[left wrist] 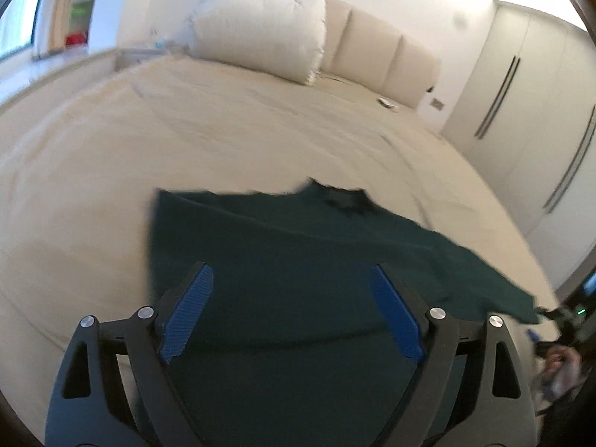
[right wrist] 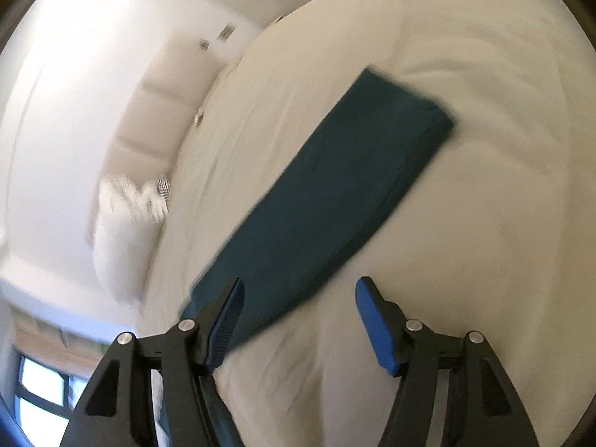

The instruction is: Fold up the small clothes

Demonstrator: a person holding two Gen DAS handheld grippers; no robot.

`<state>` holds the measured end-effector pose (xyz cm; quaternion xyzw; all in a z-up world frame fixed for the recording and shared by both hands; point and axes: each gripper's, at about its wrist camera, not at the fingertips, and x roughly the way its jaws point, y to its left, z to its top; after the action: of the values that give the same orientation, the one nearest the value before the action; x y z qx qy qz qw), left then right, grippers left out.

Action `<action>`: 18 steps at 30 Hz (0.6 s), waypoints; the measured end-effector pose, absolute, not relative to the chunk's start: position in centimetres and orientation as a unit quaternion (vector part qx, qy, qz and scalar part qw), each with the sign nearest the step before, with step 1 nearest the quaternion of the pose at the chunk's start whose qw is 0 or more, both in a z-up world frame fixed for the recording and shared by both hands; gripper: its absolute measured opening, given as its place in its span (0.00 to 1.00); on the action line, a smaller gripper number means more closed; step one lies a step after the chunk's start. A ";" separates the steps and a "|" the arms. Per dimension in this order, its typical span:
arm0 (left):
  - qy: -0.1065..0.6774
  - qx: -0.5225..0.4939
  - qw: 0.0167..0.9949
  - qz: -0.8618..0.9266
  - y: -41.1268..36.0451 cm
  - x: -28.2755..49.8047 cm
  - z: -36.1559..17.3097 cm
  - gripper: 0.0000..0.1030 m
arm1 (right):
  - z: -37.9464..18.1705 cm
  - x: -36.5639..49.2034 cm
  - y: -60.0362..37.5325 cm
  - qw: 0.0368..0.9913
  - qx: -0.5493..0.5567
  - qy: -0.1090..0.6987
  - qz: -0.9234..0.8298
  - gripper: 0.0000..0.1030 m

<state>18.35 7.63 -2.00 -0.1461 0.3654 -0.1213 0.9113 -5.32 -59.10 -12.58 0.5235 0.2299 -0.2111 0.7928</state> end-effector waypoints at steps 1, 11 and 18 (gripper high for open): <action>0.374 -0.153 0.906 -0.127 7.2 18.4 -2.2 0.85 | -12.8 -5.5 -59.9 0.784 0.538 0.217 -0.220 0.63; 0.417 -0.203 0.876 -0.132 4.5 18.6 -4.1 0.84 | -13.7 -3.5 -64.0 0.758 0.569 0.186 -0.258 0.55; 0.428 -0.217 0.865 -0.147 5.3 20.1 -4.9 0.69 | -12.1 -0.4 -64.0 0.763 0.521 0.226 -0.308 0.12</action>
<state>20.06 5.29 -4.89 -0.2174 0.4285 -0.1471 0.8646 -0.39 -63.98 -12.10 0.5208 0.2258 -0.3085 0.7633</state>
